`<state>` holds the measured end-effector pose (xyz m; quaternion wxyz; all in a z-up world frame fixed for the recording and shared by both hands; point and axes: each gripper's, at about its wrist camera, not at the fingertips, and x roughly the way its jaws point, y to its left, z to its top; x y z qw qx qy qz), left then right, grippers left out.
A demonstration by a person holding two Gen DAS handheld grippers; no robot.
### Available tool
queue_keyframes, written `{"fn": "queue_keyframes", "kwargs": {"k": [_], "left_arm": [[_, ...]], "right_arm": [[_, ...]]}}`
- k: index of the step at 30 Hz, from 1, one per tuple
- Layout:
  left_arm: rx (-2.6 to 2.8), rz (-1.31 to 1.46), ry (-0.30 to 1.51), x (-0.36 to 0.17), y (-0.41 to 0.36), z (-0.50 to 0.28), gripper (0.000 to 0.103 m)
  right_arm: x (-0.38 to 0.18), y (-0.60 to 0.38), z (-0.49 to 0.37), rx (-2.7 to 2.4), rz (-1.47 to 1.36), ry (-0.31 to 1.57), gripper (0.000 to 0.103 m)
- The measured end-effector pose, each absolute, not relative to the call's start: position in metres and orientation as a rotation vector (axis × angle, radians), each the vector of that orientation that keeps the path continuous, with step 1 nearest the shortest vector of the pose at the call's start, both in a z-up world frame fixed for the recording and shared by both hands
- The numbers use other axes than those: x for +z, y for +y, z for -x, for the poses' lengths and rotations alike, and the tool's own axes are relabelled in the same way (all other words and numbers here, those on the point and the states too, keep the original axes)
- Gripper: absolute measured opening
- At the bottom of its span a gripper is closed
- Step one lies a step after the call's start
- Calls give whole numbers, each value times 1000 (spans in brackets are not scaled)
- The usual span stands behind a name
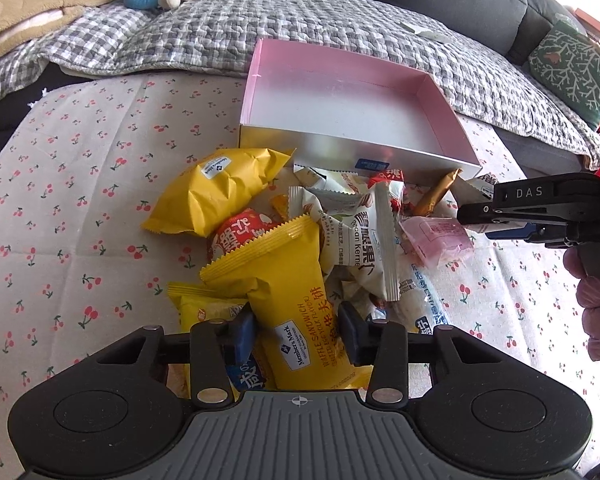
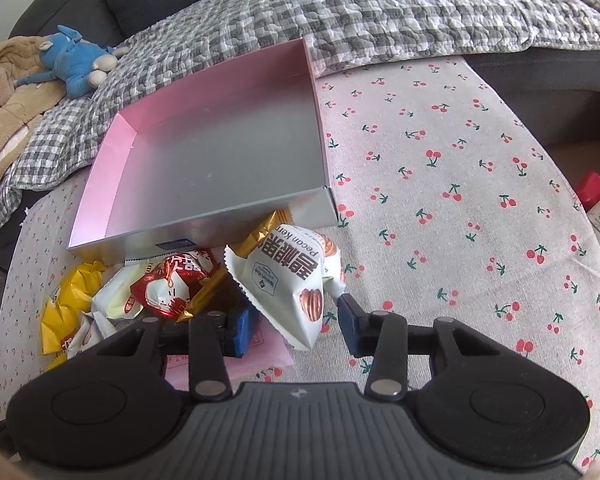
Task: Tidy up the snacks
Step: 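Grasp the yellow packet with the left gripper while the right grasps a white nut packet, then carry both packets into the pink box and open both grippers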
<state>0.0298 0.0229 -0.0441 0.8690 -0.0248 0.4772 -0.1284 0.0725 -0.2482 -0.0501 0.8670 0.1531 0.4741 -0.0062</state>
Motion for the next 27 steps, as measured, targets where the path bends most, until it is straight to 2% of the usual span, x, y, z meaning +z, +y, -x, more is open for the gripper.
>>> {"fn": "queue_keyframes", "kwargs": {"k": [8,27], "left_arm": [[-297,64,973,-33,26,-24,31],[-326,100,921,-13,31,-20,29]], "right_arm": [[-37,-250,-60,27,-339,953,35],[-11,-247,-32,139,-403,904,35]]}}
